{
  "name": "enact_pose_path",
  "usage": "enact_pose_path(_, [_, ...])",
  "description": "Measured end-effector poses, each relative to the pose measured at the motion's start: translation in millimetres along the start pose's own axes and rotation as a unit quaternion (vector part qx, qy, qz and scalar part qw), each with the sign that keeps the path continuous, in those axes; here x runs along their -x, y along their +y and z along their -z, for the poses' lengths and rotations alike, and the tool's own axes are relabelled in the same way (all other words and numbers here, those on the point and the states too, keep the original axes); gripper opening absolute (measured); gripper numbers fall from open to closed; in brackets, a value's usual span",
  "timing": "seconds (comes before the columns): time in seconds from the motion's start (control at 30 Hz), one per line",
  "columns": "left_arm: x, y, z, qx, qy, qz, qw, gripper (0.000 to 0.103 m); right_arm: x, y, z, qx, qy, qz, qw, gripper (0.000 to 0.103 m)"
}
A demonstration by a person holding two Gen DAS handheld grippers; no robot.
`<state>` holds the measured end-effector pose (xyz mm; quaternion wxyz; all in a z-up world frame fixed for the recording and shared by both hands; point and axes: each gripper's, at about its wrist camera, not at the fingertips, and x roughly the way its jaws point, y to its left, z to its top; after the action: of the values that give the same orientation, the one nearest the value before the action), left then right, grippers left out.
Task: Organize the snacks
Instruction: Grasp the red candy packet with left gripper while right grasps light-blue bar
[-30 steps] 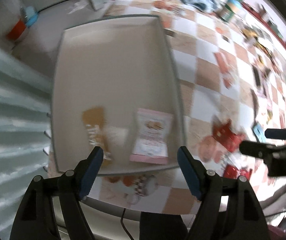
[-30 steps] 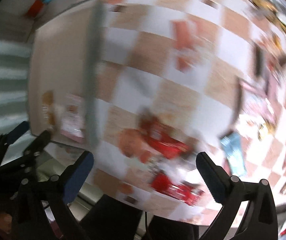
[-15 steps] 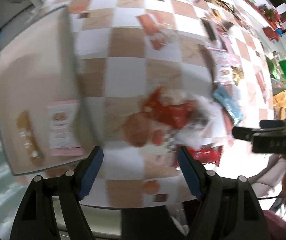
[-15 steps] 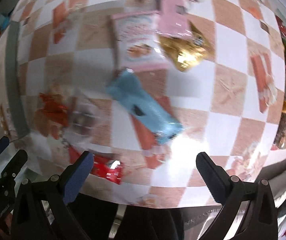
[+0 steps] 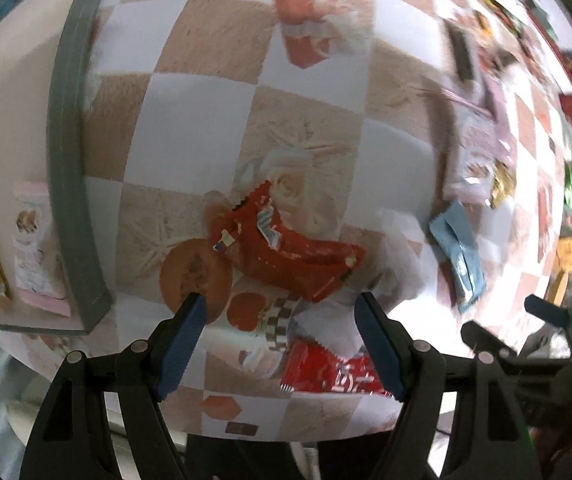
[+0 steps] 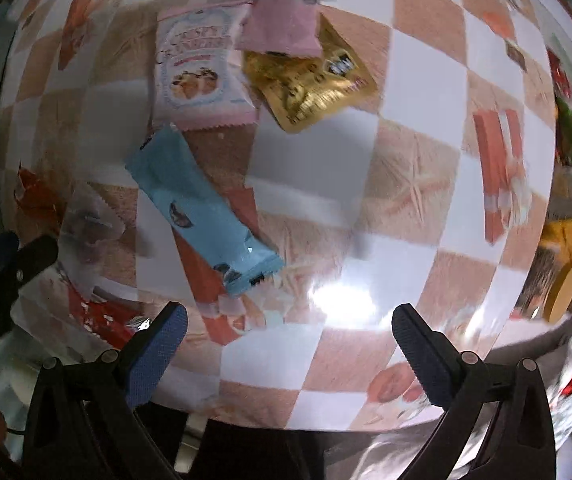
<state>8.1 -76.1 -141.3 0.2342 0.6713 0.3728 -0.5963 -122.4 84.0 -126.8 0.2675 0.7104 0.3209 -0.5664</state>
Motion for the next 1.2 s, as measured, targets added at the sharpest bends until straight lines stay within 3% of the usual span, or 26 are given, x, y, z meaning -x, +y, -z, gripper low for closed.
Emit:
enact_pose_path(0.2, [-8.4, 12.6, -12.4, 0.047, 0.008, 0.0, 0.9989, 0.083, 1.1, 31.0, -31.0, 0.051, -0.006, 0.011, 0.999, 0.103])
enact_pose_path(0.43, [-3.9, 1.0, -38.6, 0.031, -0.007, -0.028, 0.9991, 0.084, -8.7, 38.3, -55.7, 0.052, 0.0, -0.003, 0.999, 0.103])
enact_pose_path(0.7, [-2.2, -39.2, -74.4, -0.063, -0.038, -0.062, 0.9953, 0.085, 0.1, 4.5, -83.7, 0.005, -0.009, -0.019, 1.0, 0.103])
enact_pose_path(0.93, [38.2, -37.4, -76.8, -0.125, -0.103, -0.093, 0.9824, 0.085, -0.3, -50.2, -91.2, -0.075, -0.001, -0.043, 0.996, 0.103])
enact_pose_path(1.03, [44.6, -11.7, -60.5, -0.091, -0.091, -0.089, 0.9877, 0.085, 1.7, -54.6, -95.8, -0.071, -0.004, -0.041, 0.997, 0.103])
enact_pose_path(1.2, [38.4, 26.0, -43.4, 0.032, -0.06, -0.064, 0.9956, 0.085, 2.5, -54.7, -90.7, -0.07, -0.014, -0.039, 0.997, 0.103])
